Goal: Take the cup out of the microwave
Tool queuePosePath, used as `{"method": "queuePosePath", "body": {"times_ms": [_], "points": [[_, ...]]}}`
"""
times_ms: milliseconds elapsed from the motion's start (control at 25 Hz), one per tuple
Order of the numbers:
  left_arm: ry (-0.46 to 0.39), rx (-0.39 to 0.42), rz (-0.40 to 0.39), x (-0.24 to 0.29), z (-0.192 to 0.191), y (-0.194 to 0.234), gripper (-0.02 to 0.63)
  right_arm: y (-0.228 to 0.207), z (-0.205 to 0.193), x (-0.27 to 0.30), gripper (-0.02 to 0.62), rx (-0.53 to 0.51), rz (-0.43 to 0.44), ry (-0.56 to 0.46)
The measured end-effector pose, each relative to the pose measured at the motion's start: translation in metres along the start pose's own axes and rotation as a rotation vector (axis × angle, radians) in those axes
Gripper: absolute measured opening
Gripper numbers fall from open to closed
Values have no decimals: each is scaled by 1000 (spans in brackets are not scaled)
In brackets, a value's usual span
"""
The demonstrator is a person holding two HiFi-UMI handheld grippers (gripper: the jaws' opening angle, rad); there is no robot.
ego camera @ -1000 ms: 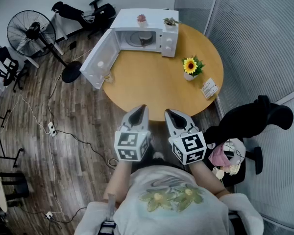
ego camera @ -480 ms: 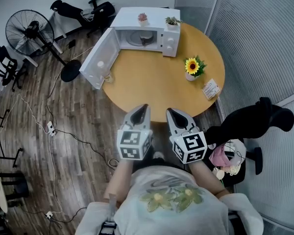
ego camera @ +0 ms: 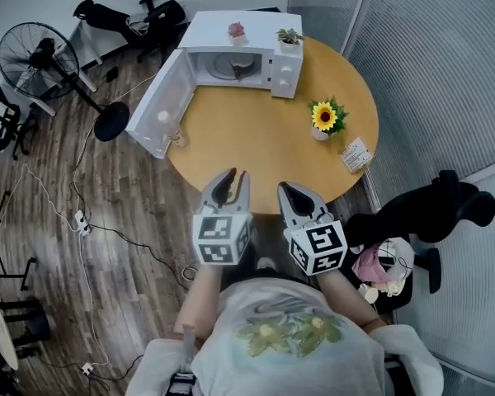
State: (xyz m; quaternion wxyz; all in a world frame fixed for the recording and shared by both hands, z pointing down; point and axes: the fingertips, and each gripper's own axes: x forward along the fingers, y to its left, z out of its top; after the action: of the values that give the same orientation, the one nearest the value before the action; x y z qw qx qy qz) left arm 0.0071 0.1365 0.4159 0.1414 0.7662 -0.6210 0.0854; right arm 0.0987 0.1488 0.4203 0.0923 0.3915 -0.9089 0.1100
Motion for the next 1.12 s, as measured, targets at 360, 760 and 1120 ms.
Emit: {"method": "queuePosePath", "body": {"times_ms": [360, 760, 1120], "points": [[29, 32, 17, 44, 6, 35, 252, -17, 2, 43, 17, 14, -23, 36], [116, 43, -47, 99, 2, 60, 253, -39, 9, 87, 17, 33, -61, 69], [190, 70, -68, 138, 3, 82, 252, -57, 7, 115, 17, 47, -108, 114]]}}
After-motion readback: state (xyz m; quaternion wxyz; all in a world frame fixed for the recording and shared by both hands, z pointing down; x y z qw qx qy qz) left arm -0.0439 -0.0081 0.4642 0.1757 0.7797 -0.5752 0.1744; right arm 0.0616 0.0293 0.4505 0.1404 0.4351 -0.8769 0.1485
